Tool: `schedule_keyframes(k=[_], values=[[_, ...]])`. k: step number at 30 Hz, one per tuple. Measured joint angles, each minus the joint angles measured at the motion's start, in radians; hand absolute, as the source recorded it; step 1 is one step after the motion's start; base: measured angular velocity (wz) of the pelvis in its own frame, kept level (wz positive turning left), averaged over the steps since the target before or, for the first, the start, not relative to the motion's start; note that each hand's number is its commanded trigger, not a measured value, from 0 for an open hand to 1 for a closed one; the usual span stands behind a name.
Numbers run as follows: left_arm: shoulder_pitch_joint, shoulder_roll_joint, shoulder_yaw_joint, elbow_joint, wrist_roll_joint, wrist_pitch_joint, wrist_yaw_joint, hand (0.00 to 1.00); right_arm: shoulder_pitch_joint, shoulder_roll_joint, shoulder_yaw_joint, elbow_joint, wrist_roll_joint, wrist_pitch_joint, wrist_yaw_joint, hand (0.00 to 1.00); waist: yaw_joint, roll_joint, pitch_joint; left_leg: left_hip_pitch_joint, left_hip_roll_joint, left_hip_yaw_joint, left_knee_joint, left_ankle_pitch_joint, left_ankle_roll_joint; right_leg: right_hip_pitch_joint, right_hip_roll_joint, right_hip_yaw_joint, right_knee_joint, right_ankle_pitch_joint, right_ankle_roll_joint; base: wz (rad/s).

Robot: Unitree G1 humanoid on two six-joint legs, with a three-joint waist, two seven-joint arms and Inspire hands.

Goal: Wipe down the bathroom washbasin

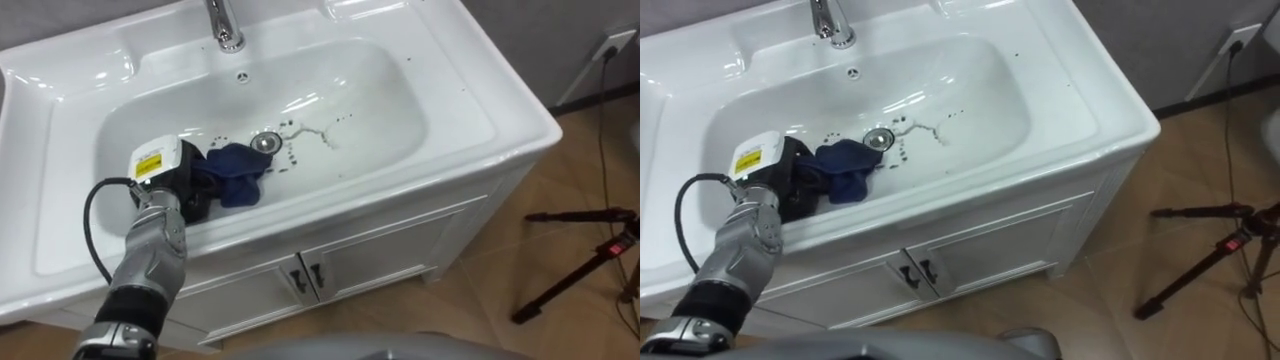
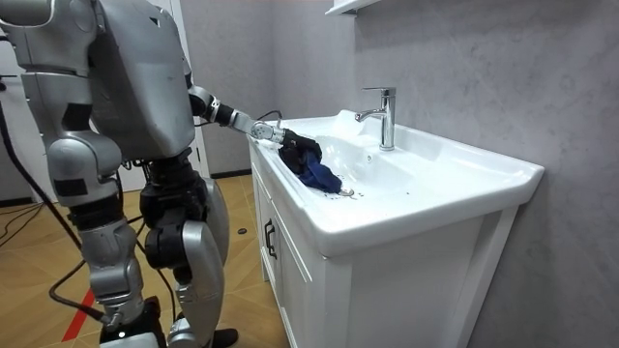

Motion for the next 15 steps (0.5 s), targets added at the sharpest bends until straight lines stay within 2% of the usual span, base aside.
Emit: schedule_keyframes(k=[5, 9, 12, 15], values=[[-0.018, -0.005, -0.022, 0.008, -0.064, -0.012, -0.003, 1.00, 0.001, -0.001, -0.002, 0.004, -0.001, -0.008, 0.016, 0.00, -0.029, -0.009, 0.0055, 0.006, 0.000, 0.017, -0.003, 0.000, 0.000, 0.000, 0.003, 0.013, -0.001, 0.000, 0.000, -0.07], [-0.029, -0.012, -0.022, 0.016, -0.065, -0.017, -0.004, 1.00, 0.001, -0.002, -0.020, 0.003, 0.000, -0.007, 0.016, 0.00, -0.051, -0.015, 0.0091, 0.005, 0.001, 0.033, -0.003, 0.000, 0.000, -0.009, 0.004, 0.029, 0.000, 0.000, 0.000, -0.14], [-0.081, -0.015, -0.034, 0.066, -0.066, -0.017, -0.008, 1.00, 0.002, -0.002, -0.020, 0.004, 0.000, -0.005, 0.016, 0.00, -0.055, -0.014, 0.0096, 0.003, 0.003, 0.056, -0.004, 0.000, 0.000, -0.021, 0.008, 0.055, 0.003, 0.003, 0.001, -0.21], [-0.121, -0.022, -0.052, 0.114, -0.067, -0.016, -0.008, 1.00, 0.004, -0.001, -0.022, 0.004, 0.000, -0.002, 0.016, 0.00, -0.075, -0.012, 0.0082, 0.009, 0.005, 0.083, -0.012, 0.000, 0.000, -0.027, 0.010, 0.080, 0.003, 0.007, 0.003, -0.26]])
